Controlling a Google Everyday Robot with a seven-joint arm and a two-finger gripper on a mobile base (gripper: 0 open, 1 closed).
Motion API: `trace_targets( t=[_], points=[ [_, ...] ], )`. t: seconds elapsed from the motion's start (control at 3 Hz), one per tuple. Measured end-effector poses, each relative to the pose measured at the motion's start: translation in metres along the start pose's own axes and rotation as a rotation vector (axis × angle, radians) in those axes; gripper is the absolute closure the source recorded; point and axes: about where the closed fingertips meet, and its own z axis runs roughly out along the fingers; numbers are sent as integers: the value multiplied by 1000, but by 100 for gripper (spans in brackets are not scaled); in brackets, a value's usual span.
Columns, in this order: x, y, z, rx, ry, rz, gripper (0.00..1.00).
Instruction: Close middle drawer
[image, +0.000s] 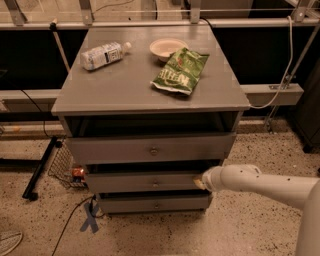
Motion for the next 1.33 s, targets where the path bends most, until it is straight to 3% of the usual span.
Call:
trace_targets(
  t=[0.33, 0.67, 1.0, 1.33],
  points=[
    [7, 0, -11, 16, 17, 3, 100],
    [31, -7, -31, 46, 46, 55, 100],
    [71, -22, -56, 85, 95, 147, 100],
    [90, -30, -68, 107, 114, 192, 100]
  ],
)
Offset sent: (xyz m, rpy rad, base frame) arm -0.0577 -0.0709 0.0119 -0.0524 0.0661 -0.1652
